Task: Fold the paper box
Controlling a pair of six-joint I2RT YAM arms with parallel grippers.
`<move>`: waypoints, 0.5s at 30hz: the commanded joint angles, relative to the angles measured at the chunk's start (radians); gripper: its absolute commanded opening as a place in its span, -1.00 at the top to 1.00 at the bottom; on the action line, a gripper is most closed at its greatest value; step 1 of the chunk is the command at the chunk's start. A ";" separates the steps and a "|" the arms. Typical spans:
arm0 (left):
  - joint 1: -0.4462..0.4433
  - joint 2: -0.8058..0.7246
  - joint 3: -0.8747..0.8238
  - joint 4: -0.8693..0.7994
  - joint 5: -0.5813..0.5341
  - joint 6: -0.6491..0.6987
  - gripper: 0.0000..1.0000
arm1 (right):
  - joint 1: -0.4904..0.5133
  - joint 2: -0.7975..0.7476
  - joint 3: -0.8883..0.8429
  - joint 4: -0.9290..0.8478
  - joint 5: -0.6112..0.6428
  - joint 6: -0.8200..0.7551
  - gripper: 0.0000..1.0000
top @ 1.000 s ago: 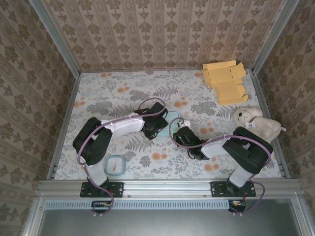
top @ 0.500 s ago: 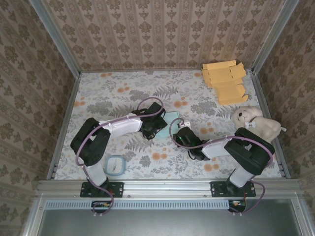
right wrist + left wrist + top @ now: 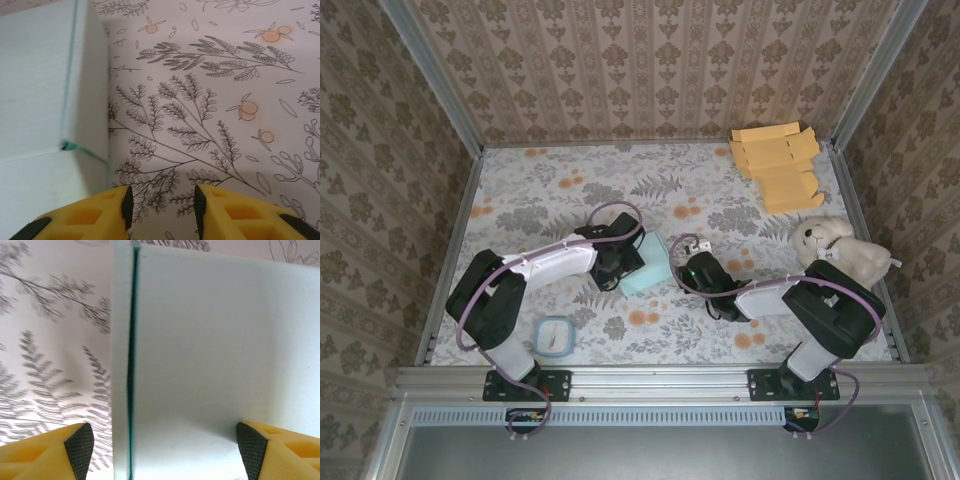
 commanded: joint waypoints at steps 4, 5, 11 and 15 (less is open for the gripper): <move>0.039 -0.117 -0.055 -0.054 -0.110 0.087 -0.62 | -0.011 -0.038 0.028 -0.022 -0.047 -0.024 0.19; 0.048 -0.132 -0.066 -0.043 -0.105 0.097 -0.62 | -0.010 -0.051 0.024 -0.029 -0.057 -0.021 0.19; 0.086 -0.173 -0.091 -0.007 -0.111 0.137 -0.63 | 0.024 -0.133 0.010 -0.103 -0.061 0.000 0.19; 0.098 -0.162 -0.087 0.002 -0.102 0.145 -0.62 | 0.032 -0.198 0.004 -0.165 -0.054 0.024 0.18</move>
